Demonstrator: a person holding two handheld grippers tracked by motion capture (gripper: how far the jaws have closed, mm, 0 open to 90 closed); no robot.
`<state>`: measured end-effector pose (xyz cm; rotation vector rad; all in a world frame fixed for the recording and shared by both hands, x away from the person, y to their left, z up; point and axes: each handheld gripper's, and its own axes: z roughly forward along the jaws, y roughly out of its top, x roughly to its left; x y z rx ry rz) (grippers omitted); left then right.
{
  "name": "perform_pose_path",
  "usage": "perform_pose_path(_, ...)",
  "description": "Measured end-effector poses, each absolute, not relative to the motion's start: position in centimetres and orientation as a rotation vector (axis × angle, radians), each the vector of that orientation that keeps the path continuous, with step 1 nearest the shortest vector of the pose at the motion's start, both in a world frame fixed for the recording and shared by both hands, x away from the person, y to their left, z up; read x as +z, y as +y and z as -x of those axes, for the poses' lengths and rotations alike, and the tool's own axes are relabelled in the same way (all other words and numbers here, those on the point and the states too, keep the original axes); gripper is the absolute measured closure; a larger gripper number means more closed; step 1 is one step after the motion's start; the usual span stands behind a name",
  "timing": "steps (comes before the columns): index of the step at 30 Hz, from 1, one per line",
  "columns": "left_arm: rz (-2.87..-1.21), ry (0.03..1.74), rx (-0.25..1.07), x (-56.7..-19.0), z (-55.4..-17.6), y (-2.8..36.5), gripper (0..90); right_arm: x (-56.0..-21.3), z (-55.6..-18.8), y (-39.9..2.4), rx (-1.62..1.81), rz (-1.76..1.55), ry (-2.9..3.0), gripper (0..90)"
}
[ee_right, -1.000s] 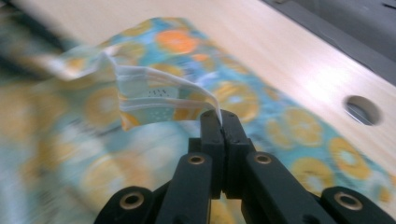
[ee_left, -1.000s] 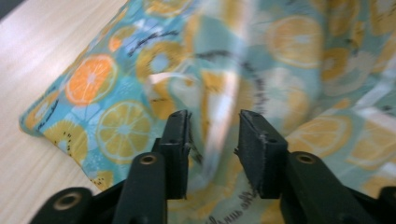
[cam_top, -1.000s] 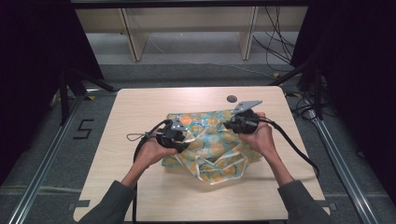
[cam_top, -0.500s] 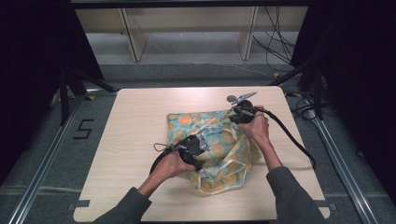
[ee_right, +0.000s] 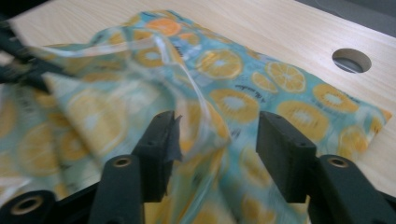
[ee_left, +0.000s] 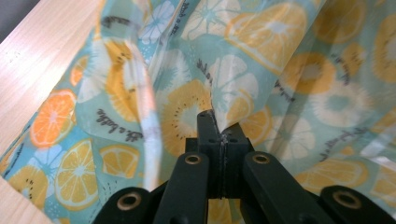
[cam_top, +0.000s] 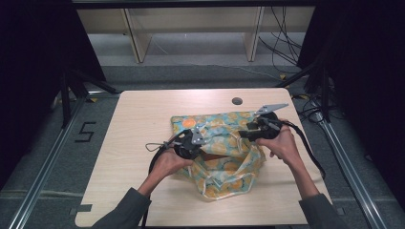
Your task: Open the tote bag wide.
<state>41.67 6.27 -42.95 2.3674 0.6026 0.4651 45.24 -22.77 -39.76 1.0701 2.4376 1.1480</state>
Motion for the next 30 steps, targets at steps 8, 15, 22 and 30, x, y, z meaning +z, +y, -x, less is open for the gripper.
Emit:
perform_pose_path(8, -2.306, 0.616, 0.399, -41.5, -41.1, 7.7, 89.6, -39.6, -39.6, -23.3, 1.127, -0.985, 2.507, 36.8)
perform_pose_path(15, -2.275, 0.56, 0.399, -39.0, -39.1, 8.7, 89.6, -41.9, -39.8, -22.1, 0.951, -0.959, 2.529, 61.4)
perform_pose_path(22, -2.225, 0.52, 0.386, -36.3, -38.8, 9.9, 89.6, -39.8, -39.8, -23.4, 1.083, -0.874, 2.495, 88.9)
perform_pose_path(30, -2.248, 0.757, 0.493, -38.3, -45.6, 10.1, 89.5, -39.9, -45.1, -23.5, 1.055, -1.014, 2.387, 87.3)
